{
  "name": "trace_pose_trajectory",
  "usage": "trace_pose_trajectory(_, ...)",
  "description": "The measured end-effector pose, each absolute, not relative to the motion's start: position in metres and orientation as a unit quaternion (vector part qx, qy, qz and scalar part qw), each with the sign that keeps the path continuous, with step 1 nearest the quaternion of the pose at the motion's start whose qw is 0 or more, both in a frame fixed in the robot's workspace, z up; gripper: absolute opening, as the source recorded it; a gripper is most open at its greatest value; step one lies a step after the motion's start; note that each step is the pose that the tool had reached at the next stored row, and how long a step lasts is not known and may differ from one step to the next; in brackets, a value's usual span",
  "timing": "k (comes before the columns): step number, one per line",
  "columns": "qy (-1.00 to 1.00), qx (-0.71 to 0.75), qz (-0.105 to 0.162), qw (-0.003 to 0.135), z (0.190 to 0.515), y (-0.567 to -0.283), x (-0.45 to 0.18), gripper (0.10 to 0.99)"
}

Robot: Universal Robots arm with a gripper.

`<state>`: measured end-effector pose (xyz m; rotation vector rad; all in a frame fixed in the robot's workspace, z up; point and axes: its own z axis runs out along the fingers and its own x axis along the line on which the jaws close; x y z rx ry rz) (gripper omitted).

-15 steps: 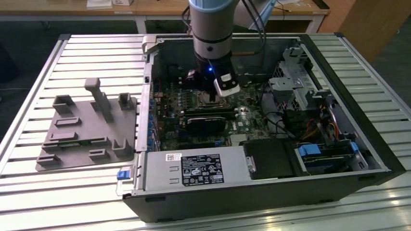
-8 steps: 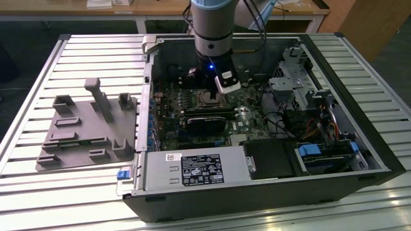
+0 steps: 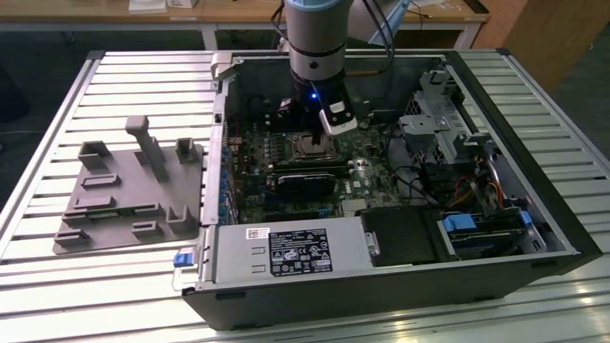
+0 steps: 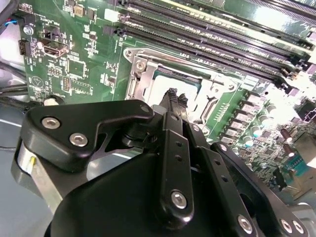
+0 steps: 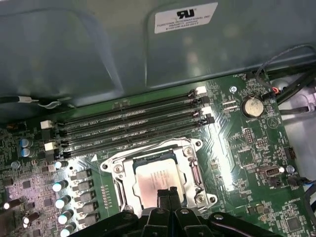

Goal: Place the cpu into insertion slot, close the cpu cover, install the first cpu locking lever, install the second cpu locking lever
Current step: 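Install the second cpu locking lever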

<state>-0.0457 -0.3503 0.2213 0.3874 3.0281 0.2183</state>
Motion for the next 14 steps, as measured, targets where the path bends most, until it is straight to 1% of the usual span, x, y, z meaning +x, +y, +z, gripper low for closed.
trace_pose_trajectory(8,0.989,0.125,0.060,0.042,0.2305,-0.3470,-0.0453,0.102)
trace_pose_trajectory(14,0.989,0.125,0.059,0.042,0.2306,-0.3470,-0.0453,0.102)
